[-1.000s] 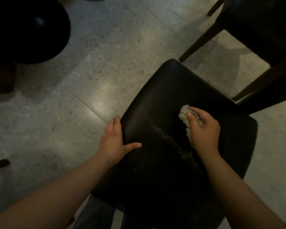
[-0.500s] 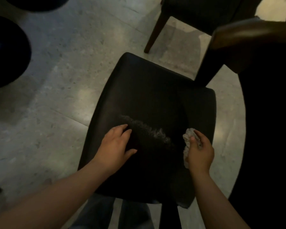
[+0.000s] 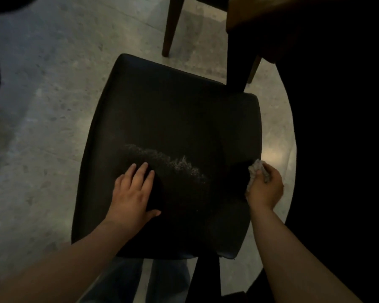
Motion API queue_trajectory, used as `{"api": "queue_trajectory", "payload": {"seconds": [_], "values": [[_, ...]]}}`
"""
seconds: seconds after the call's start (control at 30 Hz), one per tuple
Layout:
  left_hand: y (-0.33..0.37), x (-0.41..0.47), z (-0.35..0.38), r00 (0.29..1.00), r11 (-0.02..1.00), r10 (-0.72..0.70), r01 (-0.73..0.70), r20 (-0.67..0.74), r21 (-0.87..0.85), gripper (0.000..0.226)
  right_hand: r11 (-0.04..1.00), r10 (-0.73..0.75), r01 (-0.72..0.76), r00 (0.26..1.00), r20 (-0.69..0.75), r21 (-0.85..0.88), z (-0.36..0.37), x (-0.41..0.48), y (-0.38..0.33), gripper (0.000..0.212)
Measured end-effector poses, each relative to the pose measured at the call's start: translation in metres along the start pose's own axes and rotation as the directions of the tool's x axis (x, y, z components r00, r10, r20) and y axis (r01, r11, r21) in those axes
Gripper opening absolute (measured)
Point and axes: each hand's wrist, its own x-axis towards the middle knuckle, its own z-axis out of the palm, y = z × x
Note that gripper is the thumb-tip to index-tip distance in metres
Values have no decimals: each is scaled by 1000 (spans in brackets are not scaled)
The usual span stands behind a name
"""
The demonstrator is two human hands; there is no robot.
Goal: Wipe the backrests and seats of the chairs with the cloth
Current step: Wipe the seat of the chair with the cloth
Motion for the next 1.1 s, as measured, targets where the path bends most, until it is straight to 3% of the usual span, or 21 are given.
{"api": "queue_trajectory", "payload": {"seconds": [0.2,0.27,0.47,0.63,0.7,0.87,0.97,1.0,1.1], "values": [[-2,3,6,1000,999,-19,19,1,35,104,1000,-1,0,997,81,12,23,4,2,30],[-1,3,5,1000,999,-22,23,-5,41,104,997,-40,48,990,134,-59,28,-15,4,27],[1,4,2,999,997,-41,38,30,72,104,998,-62,61,877,477,17,28,-59,-6,28],[0,5,2,999,995,-41,38,30,90,106,983,-171,179,968,183,-32,21,1,-26,26],[-1,5,2,999,996,-38,36,25,86,107,983,-160,171,976,145,-67,26,26,-29,28],[-1,7,3,999,993,-42,39,23,109,107,974,-140,189,937,320,-126,38,-7,-16,24],[0,7,3,998,991,-49,43,44,124,108,977,-116,202,787,606,-75,33,-53,-8,27],[0,7,2,998,992,-51,45,48,120,107,979,-124,199,766,631,-50,32,-57,-10,27],[2,7,-1,997,991,-60,52,55,122,107,980,-162,195,884,438,-30,33,-27,-33,26]]}}
